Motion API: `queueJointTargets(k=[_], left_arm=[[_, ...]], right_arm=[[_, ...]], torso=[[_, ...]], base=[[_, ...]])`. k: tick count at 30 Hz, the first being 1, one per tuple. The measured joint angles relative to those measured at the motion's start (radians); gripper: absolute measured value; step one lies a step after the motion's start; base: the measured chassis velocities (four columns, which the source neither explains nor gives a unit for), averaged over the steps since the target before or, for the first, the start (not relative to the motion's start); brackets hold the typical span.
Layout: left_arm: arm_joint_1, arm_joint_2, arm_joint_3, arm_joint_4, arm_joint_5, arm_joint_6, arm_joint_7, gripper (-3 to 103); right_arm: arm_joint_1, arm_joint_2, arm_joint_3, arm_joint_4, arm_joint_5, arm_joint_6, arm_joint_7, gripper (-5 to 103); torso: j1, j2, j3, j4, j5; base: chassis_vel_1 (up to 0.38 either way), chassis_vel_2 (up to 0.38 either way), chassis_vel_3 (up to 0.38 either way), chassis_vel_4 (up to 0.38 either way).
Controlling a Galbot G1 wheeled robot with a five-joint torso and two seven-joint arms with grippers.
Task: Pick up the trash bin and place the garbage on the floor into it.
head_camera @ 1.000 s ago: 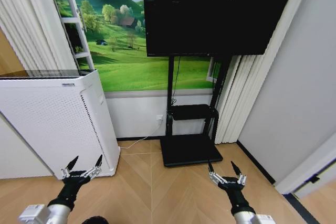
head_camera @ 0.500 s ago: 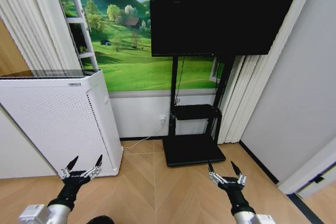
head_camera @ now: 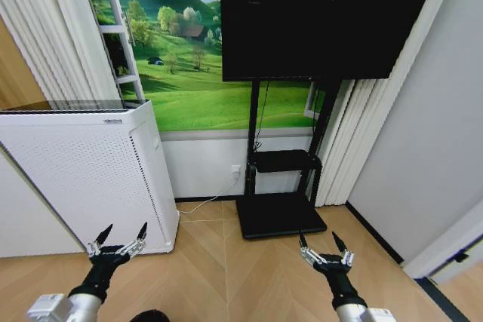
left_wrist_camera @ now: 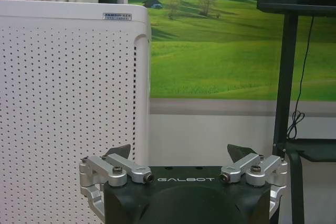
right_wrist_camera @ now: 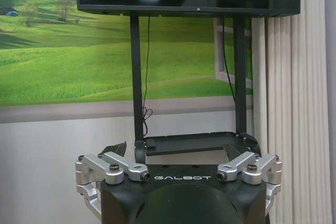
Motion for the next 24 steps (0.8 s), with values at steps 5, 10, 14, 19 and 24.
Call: queueJointTargets(k=[5, 10, 14, 19, 24], left_arm=[[0.0, 0.0, 0.0, 0.0, 0.0, 0.0, 0.0, 100], [0.0, 0.0, 0.0, 0.0, 0.0, 0.0, 0.0, 100], [0.0, 0.0, 0.0, 0.0, 0.0, 0.0, 0.0, 100], [0.0, 0.0, 0.0, 0.0, 0.0, 0.0, 0.0, 100], [0.0, 0.0, 0.0, 0.0, 0.0, 0.0, 0.0, 100]], right_arm=[[0.0, 0.0, 0.0, 0.0, 0.0, 0.0, 0.0, 100], [0.0, 0.0, 0.0, 0.0, 0.0, 0.0, 0.0, 100], [0.0, 0.0, 0.0, 0.0, 0.0, 0.0, 0.0, 100], [0.0, 0.0, 0.0, 0.0, 0.0, 0.0, 0.0, 100], [0.0, 0.0, 0.0, 0.0, 0.0, 0.0, 0.0, 100]], torso=[[0.0, 0.0, 0.0, 0.0001, -0.0002], [0.0, 0.0, 0.0, -0.0002, -0.0002], [0.0, 0.0, 0.0, 0.0, -0.0003], [0.0, 0.0, 0.0, 0.0, -0.0001], [0.0, 0.0, 0.0, 0.0, -0.0002]], base=[[0.046, 0.043, -0.052, -0.044], [0.063, 0.052, -0.067, -0.053], [0.011, 0.006, -0.013, -0.012], [0.0, 0.0, 0.0, 0.0], [0.0, 0.0, 0.0, 0.0]])
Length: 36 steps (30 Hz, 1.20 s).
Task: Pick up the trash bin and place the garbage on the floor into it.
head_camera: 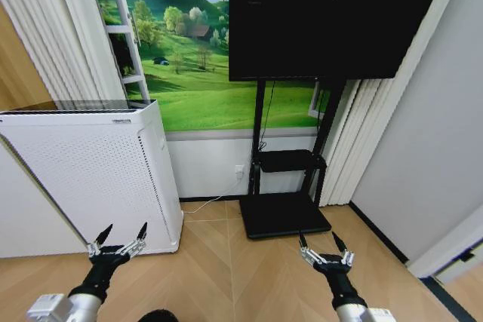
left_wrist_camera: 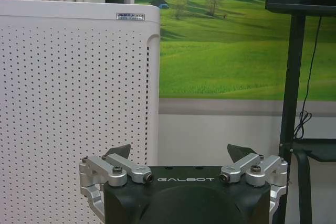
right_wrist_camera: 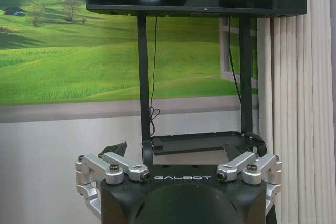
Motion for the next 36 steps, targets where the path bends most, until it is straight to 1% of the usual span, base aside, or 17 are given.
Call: queueJointTargets(k=[9, 18, 22, 23, 26, 27, 29, 31, 32, 33, 34, 35, 36], left_arm=[[0.0, 0.0, 0.0, 0.0, 0.0, 0.0, 0.0, 100], [0.0, 0.0, 0.0, 0.0, 0.0, 0.0, 0.0, 100], [0.0, 0.0, 0.0, 0.0, 0.0, 0.0, 0.0, 100], [0.0, 0.0, 0.0, 0.0, 0.0, 0.0, 0.0, 100], [0.0, 0.0, 0.0, 0.0, 0.0, 0.0, 0.0, 100], [0.0, 0.0, 0.0, 0.0, 0.0, 0.0, 0.0, 100], [0.0, 0.0, 0.0, 0.0, 0.0, 0.0, 0.0, 100], [0.0, 0.0, 0.0, 0.0, 0.0, 0.0, 0.0, 100], [0.0, 0.0, 0.0, 0.0, 0.0, 0.0, 0.0, 100], [0.0, 0.0, 0.0, 0.0, 0.0, 0.0, 0.0, 100], [0.0, 0.0, 0.0, 0.0, 0.0, 0.0, 0.0, 100], [0.0, 0.0, 0.0, 0.0, 0.0, 0.0, 0.0, 100], [0.0, 0.0, 0.0, 0.0, 0.0, 0.0, 0.0, 100]], right_arm=[[0.0, 0.0, 0.0, 0.0, 0.0, 0.0, 0.0, 100], [0.0, 0.0, 0.0, 0.0, 0.0, 0.0, 0.0, 100], [0.0, 0.0, 0.0, 0.0, 0.0, 0.0, 0.0, 100], [0.0, 0.0, 0.0, 0.0, 0.0, 0.0, 0.0, 100], [0.0, 0.0, 0.0, 0.0, 0.0, 0.0, 0.0, 100], [0.0, 0.0, 0.0, 0.0, 0.0, 0.0, 0.0, 100], [0.0, 0.0, 0.0, 0.0, 0.0, 0.0, 0.0, 100], [0.0, 0.0, 0.0, 0.0, 0.0, 0.0, 0.0, 100], [0.0, 0.0, 0.0, 0.0, 0.0, 0.0, 0.0, 100], [0.0, 0.0, 0.0, 0.0, 0.0, 0.0, 0.0, 100], [0.0, 0.0, 0.0, 0.0, 0.0, 0.0, 0.0, 100], [0.0, 0.0, 0.0, 0.0, 0.0, 0.0, 0.0, 100], [0.0, 0.0, 0.0, 0.0, 0.0, 0.0, 0.0, 100]], torso=[[0.0, 0.0, 0.0, 0.0, 0.0], [0.0, 0.0, 0.0, -0.0002, -0.0002], [0.0, 0.0, 0.0, 0.0001, 0.0003], [0.0, 0.0, 0.0, -0.0002, 0.0002], [0.0, 0.0, 0.0, 0.0, -0.0006], [0.0, 0.0, 0.0, 0.0002, 0.0005], [0.0, 0.0, 0.0, -0.0003, 0.0012], [0.0, 0.0, 0.0, 0.0001, -0.0013], [0.0, 0.0, 0.0, 0.0001, -0.0013], [0.0, 0.0, 0.0, 0.0002, 0.0004], [0.0, 0.0, 0.0, -0.0002, 0.0013], [0.0, 0.0, 0.0, -0.0002, 0.0013], [0.0, 0.0, 0.0, -0.0002, -0.0006]], base=[[0.066, -0.077, -0.084, 0.078], [0.21, -0.212, -0.212, 0.209], [0.274, -0.266, -0.281, 0.281], [0.303, -0.324, -0.314, 0.315], [0.303, -0.325, -0.351, 0.321], [0.361, -0.342, -0.358, 0.349], [0.361, -0.342, -0.346, 0.356], [0.356, -0.394, -0.356, 0.391], [0.356, -0.376, -0.378, 0.391], [0.361, -0.376, -0.359, 0.383], [0.359, -0.338, -0.359, 0.369], [0.359, -0.338, -0.359, 0.369], [0.359, -0.366, -0.34, 0.369]])
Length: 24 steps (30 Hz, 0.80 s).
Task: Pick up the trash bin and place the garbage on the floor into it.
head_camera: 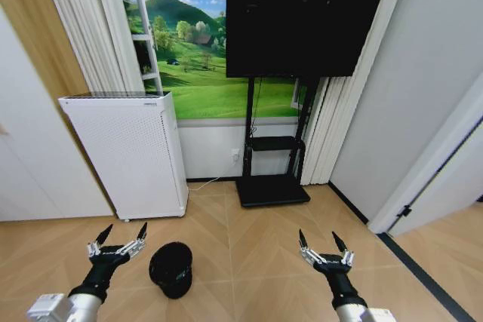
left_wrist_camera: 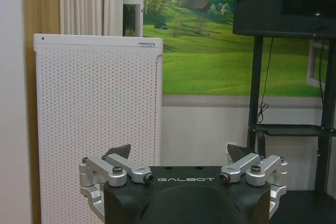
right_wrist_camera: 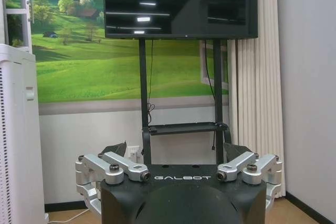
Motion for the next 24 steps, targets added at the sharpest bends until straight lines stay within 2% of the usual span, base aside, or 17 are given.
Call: queueJointTargets(k=[1, 2, 4, 5, 7, 8, 10, 11, 12, 13, 15, 16, 18, 19, 21, 22, 24], left_arm=[[0.0, 0.0, 0.0, 0.0, 0.0, 0.0, 0.0, 100], [0.0, 0.0, 0.0, 0.0, 0.0, 0.0, 0.0, 100], [0.0, 0.0, 0.0, 0.0, 0.0, 0.0, 0.0, 100], [0.0, 0.0, 0.0, 0.0, 0.0, 0.0, 0.0, 100], [0.0, 0.0, 0.0, 0.0, 0.0, 0.0, 0.0, 100], [0.0, 0.0, 0.0, 0.0, 0.0, 0.0, 0.0, 100], [0.0, 0.0, 0.0, -0.001, 0.0, 0.0, 0.0, 100], [0.0, 0.0, 0.0, 0.0, 0.0, 0.0, 0.0, 100], [0.0, 0.0, 0.0, 0.0, 0.0, 0.0, 0.0, 100], [0.0, 0.0, 0.0, 0.0, 0.0, 0.0, 0.0, 100], [0.0, 0.0, 0.0, 0.0, 0.0, 0.0, 0.0, 100], [0.0, 0.0, 0.0, 0.0, 0.0, 0.0, 0.0, 100], [0.0, 0.0, 0.0, 0.0, 0.0, 0.0, 0.0, 100], [0.0, 0.0, 0.0, 0.0, 0.0, 0.0, 0.0, 100], [0.0, 0.0, 0.0, 0.0, 0.0, 0.0, 0.0, 100], [0.0, 0.0, 0.0, 0.0, 0.0, 0.0, 0.0, 100], [0.0, 0.0, 0.0, 0.0, 0.0, 0.0, 0.0, 100]], right_arm=[[0.0, 0.0, 0.0, 0.0, 0.0, 0.0, 0.0, 100], [0.0, 0.0, 0.0, 0.0, 0.0, 0.0, 0.0, 100], [0.0, 0.0, 0.0, 0.0, 0.0, 0.0, 0.0, 100], [0.0, 0.0, 0.0, 0.0, 0.0, 0.0, 0.0, 100], [0.0, 0.0, 0.0, 0.0, 0.0, 0.0, 0.0, 100], [0.0, 0.0, 0.0, 0.0, 0.0, 0.0, 0.0, 100], [0.0, 0.0, 0.0, 0.0, 0.0, 0.0, 0.0, 100], [0.0, 0.0, 0.0, 0.0, 0.0, 0.0, 0.0, 100], [0.0, 0.0, 0.0, 0.0, 0.0, 0.0, 0.0, 100], [0.0, 0.0, 0.0, 0.0, 0.0, 0.0, 0.0, 100], [0.0, 0.0, 0.0, 0.0, 0.0, 0.0, 0.0, 100], [0.0, 0.0, 0.0, 0.0, 0.0, 0.0, 0.0, 100], [0.0, 0.0, 0.0, 0.0, 0.0, 0.0, 0.0, 100], [0.0, 0.0, 0.0, 0.0, 0.0, 0.0, 0.0, 100], [0.0, 0.0, 0.0, 0.0, 0.0, 0.0, 0.0, 100], [0.0, 0.0, 0.0, 0.0, 0.0, 0.0, 0.0, 100], [0.0, 0.0, 0.0, 0.0, 0.0, 0.0, 0.0, 100]], torso=[[0.0, 0.0, 0.0, 0.0001, -0.0006], [0.0, 0.0, 0.0, 0.0004, 0.0017], [0.0, 0.0, 0.0, -0.0001, 0.0018], [0.0, 0.0, 0.0, 0.0001, -0.0005], [0.0, 0.0, 0.0, 0.0003, -0.0014], [0.0, 0.0, 0.0, 0.0002, 0.0011], [0.0, 0.0, 0.0, 0.0, 0.0023], [0.0, 0.0, 0.0, 0.0001, -0.001], [0.0, 0.0, 0.0, 0.0001, -0.0007], [0.0, 0.0, 0.0, 0.0004, 0.0015], [0.0, 0.0, 0.0, 0.0001, 0.0021], [0.0, 0.0, 0.0, 0.0, -0.0008], [0.0, 0.0, 0.0, 0.0001, -0.0013], [0.0, 0.0, 0.0, 0.0003, 0.0019], [0.0, 0.0, 0.0, 0.0003, 0.0026], [0.0, 0.0, 0.0, 0.0002, -0.0014], [0.0, 0.0, 0.0, 0.0, -0.0005]], base=[[0.343, -0.366, -0.359, 0.361], [0.381, -0.337, -0.359, 0.344], [0.353, -0.343, -0.357, 0.344], [0.325, -0.35, -0.351, 0.338], [0.336, -0.366, -0.351, 0.338], [0.336, -0.313, -0.369, 0.365], [0.371, -0.313, -0.332, 0.322], [0.332, -0.381, -0.332, 0.348], [0.38, -0.362, -0.383, 0.348], [0.38, -0.362, -0.373, 0.332], [0.363, -0.348, -0.373, 0.343], [0.346, -0.4, -0.349, 0.355], [0.34, -0.4, -0.349, 0.368], [0.369, -0.331, -0.363, 0.368], [0.369, -0.363, -0.354, 0.327], [0.329, -0.363, -0.336, 0.364], [0.337, -0.37, -0.336, 0.369]])
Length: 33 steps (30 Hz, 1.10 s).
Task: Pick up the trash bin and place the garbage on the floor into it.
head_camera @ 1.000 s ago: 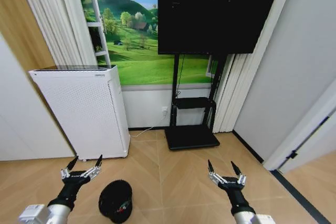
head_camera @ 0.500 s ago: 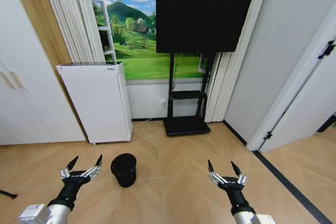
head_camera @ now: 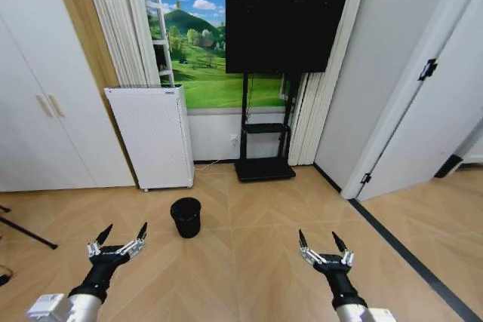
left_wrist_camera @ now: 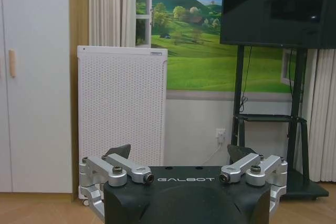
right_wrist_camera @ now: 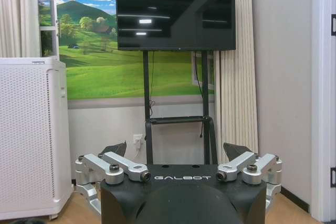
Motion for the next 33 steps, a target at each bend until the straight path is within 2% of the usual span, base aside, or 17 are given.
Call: queueJointTargets(k=[1, 2, 3, 4, 7, 9, 10, 12, 14, 20, 33], left_arm=[[0.0, 0.0, 0.0, 0.0, 0.0, 0.0, 0.0, 100], [0.0, 0.0, 0.0, 0.0, 0.0, 0.0, 0.0, 100], [0.0, 0.0, 0.0, 0.0, 0.0, 0.0, 0.0, 100], [0.0, 0.0, 0.0, 0.0, 0.0, 0.0, 0.0, 100], [0.0, 0.0, 0.0, 0.0, 0.0, 0.0, 0.0, 100], [0.0, 0.0, 0.0, 0.0, 0.0, 0.0, 0.0, 100], [0.0, 0.0, 0.0, 0.0, 0.0, 0.0, 0.0, 100], [0.0, 0.0, 0.0, 0.0, 0.0, 0.0, 0.0, 100], [0.0, 0.0, 0.0, 0.0, 0.0, 0.0, 0.0, 100], [0.0, 0.0, 0.0, 0.0, 0.0, 0.0, 0.0, 100], [0.0, 0.0, 0.0, 0.0, 0.0, 0.0, 0.0, 100]], right_arm=[[0.0, 0.0, 0.0, 0.0, 0.0, 0.0, 0.0, 100], [0.0, 0.0, 0.0, 0.0, 0.0, 0.0, 0.0, 100], [0.0, 0.0, 0.0, 0.0, 0.0, 0.0, 0.0, 100], [0.0, 0.0, 0.0, 0.0, 0.0, 0.0, 0.0, 100], [0.0, 0.0, 0.0, 0.0, 0.0, 0.0, 0.0, 100], [0.0, 0.0, 0.0, 0.0, 0.0, 0.0, 0.0, 100], [0.0, 0.0, 0.0, 0.0, 0.0, 0.0, 0.0, 100], [0.0, 0.0, 0.0, 0.0, 0.0, 0.0, 0.0, 100], [0.0, 0.0, 0.0, 0.0, 0.0, 0.0, 0.0, 100], [0.0, 0.0, 0.0, 0.0, 0.0, 0.0, 0.0, 100], [0.0, 0.0, 0.0, 0.0, 0.0, 0.0, 0.0, 100]], torso=[[0.0, 0.0, 0.0, 0.0, 0.0], [0.0, 0.0, 0.0, 0.0006, 0.0029], [0.0, 0.0, 0.0, -0.0002, 0.0004], [0.0, 0.0, 0.0, 0.0001, -0.0004], [0.0, 0.0, 0.0, 0.0006, 0.0022], [0.0, 0.0, 0.0, 0.0001, 0.0019], [0.0, 0.0, 0.0, 0.0005, -0.0001], [-0.001, 0.0, 0.0, 0.0003, 0.0007], [0.0, 0.0, 0.0, -0.0004, 0.0016], [0.001, 0.0, 0.0, 0.0006, 0.0012], [0.0, 0.0, 0.0, 0.0001, 0.0012]], base=[[0.346, -0.376, -0.336, 0.374], [0.365, -0.332, -0.367, 0.34], [0.311, -0.363, -0.339, 0.34], [0.311, -0.363, -0.335, 0.337], [0.323, -0.314, -0.323, 0.317], [0.232, -0.276, -0.182, 0.205], [0.132, -0.13, -0.182, 0.161], [0.132, 0.04, -0.141, 0.161], [-0.016, -0.065, -0.089, 0.05], [-0.062, -0.008, 0.059, -0.017], [-0.007, 0.013, 0.006, -0.01]])
